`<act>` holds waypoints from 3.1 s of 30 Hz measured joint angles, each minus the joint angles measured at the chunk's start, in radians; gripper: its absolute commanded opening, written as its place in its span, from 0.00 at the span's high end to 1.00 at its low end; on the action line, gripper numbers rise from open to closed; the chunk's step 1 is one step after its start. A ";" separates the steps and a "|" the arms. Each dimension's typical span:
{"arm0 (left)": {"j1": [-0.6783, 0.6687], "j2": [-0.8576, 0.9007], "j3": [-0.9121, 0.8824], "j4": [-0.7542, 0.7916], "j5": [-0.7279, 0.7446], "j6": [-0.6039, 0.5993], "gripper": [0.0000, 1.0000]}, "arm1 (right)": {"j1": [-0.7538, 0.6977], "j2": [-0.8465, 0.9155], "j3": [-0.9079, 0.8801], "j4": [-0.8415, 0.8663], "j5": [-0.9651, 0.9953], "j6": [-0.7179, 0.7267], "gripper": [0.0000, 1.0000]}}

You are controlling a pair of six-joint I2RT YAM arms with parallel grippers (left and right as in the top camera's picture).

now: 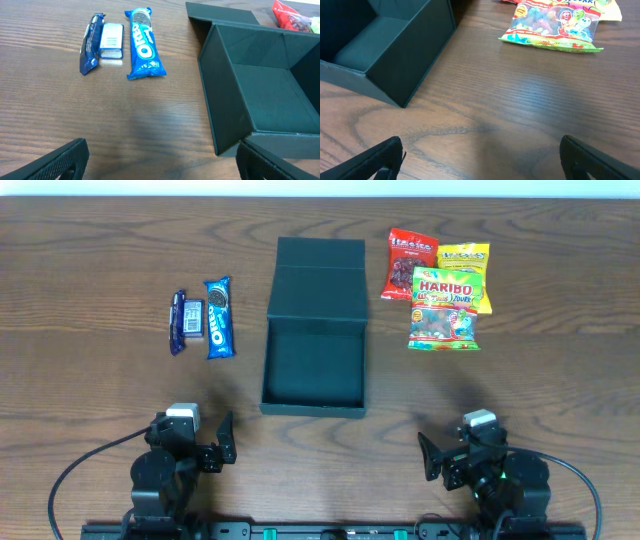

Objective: Pack container

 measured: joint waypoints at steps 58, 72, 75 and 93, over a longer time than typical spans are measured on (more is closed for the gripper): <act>0.000 0.000 0.000 0.000 0.000 0.000 0.05 | 0.000 0.000 0.000 0.013 -0.001 0.059 0.01; 0.000 0.000 0.000 0.000 0.000 0.000 0.05 | 0.000 0.000 0.000 0.033 -0.039 0.654 0.01; 0.000 0.000 0.000 0.000 0.000 0.000 0.05 | 0.000 0.000 0.000 0.033 -0.049 0.702 0.01; 0.000 0.000 0.000 0.000 0.000 0.000 0.05 | 0.000 0.145 0.001 0.378 -0.078 0.655 0.05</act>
